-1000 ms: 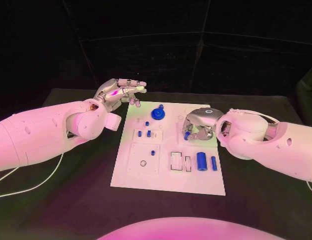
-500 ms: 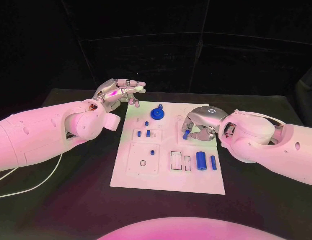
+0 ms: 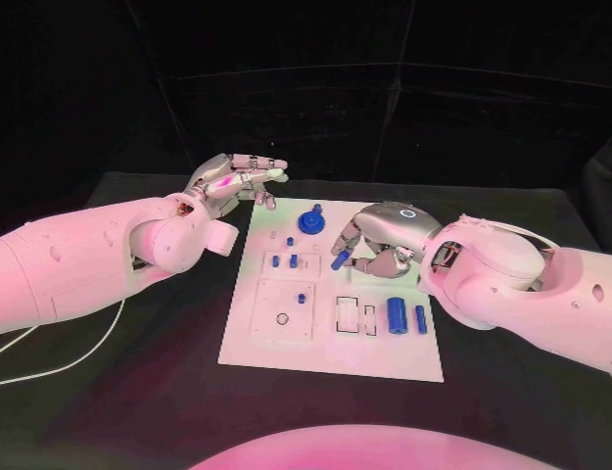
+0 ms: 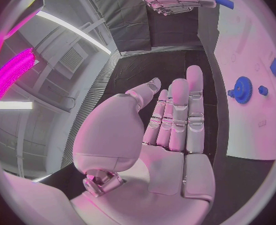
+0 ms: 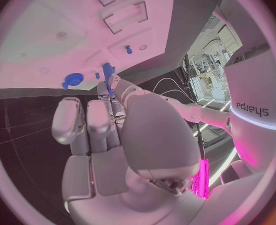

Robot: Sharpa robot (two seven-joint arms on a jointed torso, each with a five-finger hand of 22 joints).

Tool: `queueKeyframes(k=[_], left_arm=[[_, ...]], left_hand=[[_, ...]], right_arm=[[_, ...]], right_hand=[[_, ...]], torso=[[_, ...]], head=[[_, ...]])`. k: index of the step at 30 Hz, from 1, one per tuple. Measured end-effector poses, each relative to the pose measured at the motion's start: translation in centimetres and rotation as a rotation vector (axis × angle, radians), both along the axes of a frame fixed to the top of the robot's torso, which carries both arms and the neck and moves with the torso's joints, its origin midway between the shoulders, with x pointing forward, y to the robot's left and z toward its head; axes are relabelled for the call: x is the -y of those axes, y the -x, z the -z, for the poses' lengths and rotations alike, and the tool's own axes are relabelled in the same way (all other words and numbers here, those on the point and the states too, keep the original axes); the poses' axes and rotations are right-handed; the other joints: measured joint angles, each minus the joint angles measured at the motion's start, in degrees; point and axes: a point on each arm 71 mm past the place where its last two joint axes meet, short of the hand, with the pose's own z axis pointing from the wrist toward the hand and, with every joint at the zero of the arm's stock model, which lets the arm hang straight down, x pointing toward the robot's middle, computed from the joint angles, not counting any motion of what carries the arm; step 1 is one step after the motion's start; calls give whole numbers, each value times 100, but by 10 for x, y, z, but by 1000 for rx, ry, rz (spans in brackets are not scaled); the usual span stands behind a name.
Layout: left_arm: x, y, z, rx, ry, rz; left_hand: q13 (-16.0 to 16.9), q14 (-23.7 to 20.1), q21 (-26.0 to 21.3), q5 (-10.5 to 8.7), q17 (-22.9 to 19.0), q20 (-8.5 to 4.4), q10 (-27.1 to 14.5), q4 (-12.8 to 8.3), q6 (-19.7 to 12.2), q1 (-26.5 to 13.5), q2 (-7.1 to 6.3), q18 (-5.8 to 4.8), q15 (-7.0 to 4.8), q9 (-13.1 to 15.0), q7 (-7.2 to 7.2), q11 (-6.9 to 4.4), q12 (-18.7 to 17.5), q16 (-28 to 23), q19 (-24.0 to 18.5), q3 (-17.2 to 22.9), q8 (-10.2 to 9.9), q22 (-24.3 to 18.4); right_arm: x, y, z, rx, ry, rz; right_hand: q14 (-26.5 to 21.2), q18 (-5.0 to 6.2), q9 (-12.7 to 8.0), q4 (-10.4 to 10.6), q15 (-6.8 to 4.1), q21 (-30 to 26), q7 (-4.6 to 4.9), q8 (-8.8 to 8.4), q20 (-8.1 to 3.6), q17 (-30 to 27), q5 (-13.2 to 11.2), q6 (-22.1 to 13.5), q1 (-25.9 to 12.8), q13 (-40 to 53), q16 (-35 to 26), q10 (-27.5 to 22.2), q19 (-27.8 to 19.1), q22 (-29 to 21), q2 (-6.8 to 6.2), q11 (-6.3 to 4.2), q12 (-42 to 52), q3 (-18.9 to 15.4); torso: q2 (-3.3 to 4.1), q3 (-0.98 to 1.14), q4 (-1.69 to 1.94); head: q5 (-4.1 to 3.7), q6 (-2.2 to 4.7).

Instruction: Assemble the parts on the task board

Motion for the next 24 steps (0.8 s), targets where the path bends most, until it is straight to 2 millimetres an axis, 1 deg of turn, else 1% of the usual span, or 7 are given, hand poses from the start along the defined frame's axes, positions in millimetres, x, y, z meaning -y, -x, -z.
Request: queueKeyframes(k=[5, 6, 7, 11, 18, 24], left_arm=[[1, 0, 0, 0, 0, 1], [1, 0, 0, 0, 0, 1], [1, 0, 0, 0, 0, 1], [2, 0, 0, 0, 1, 3], [2, 0, 0, 0, 1, 4], [4, 0, 0, 1, 2, 6]], left_hand=[[0, 0, 0, 0, 0, 0, 0, 0, 0, 0, 0, 1, 0, 0, 0, 0, 0, 0, 0, 0, 0, 0], [0, 0, 0, 0, 0, 0, 0, 0, 0, 0, 0, 1, 0, 0, 0, 0, 0, 0, 0, 0, 0, 0], [0, 0, 0, 0, 0, 0, 0, 0, 0, 0, 0, 0, 0, 0, 0, 0, 0, 0, 0, 0, 0, 0], [0, 0, 0, 0, 0, 0, 0, 0, 0, 0, 0, 0, 0, 0, 0, 0, 0, 0, 0, 0, 0, 0], [0, 0, 0, 0, 1, 0, 0, 0, 0, 0, 0, 0, 0, 0, 0, 0, 0, 0, 0, 0, 0, 0], [0, 0, 1, 0, 1, 0, 0, 0, 0, 0, 0, 0, 0, 0, 0, 0, 0, 0, 0, 0, 0, 1]], right_arm=[[-35, 6, 1, -14, -43, -80], [-40, 7, 2, -19, -48, -93], [-48, 9, 5, -28, -51, -110], [-65, 14, 18, -62, -45, -154], [-81, 18, 37, -114, -21, -195], [-86, 19, 46, -134, 12, -211]], right_hand=[[0, 0, -2, -17, 0, 0, 0, -9, 0, 0, 23, -1, 0, 0, 0, 0, 0, 0, 0, 0, -23, 19], [0, 0, -2, -17, 0, 0, 0, -9, 0, 0, 23, -1, -25, 0, 0, 0, 0, 0, -25, 0, -23, 19], [0, 0, -2, -13, 0, 0, 0, -10, 0, 0, 24, -1, -25, 0, 0, 0, 0, 0, -25, 0, -23, 23], [0, 0, -3, -17, 0, 0, 0, -11, 0, -1, 26, -1, -31, 1, 0, 0, 0, 0, -31, 1, -46, 51], [0, 0, -5, -33, 0, -1, 20, -22, 0, -16, 50, -23, -31, 0, 0, -1, 0, -1, -31, 1, -48, 77], [0, 0, -9, -48, 0, -1, 19, -24, 0, -16, 50, -25, -31, 0, 0, -1, 0, -1, -32, 1, -48, 91]], torso=[[1, 0, 0], [1, -1, 0], [1, -2, 1], [1, -5, 5], [1, -3, 2], [1, 3, -2]], head=[[43, -23], [49, -26], [53, -27], [88, -37], [154, -52], [187, -67]])
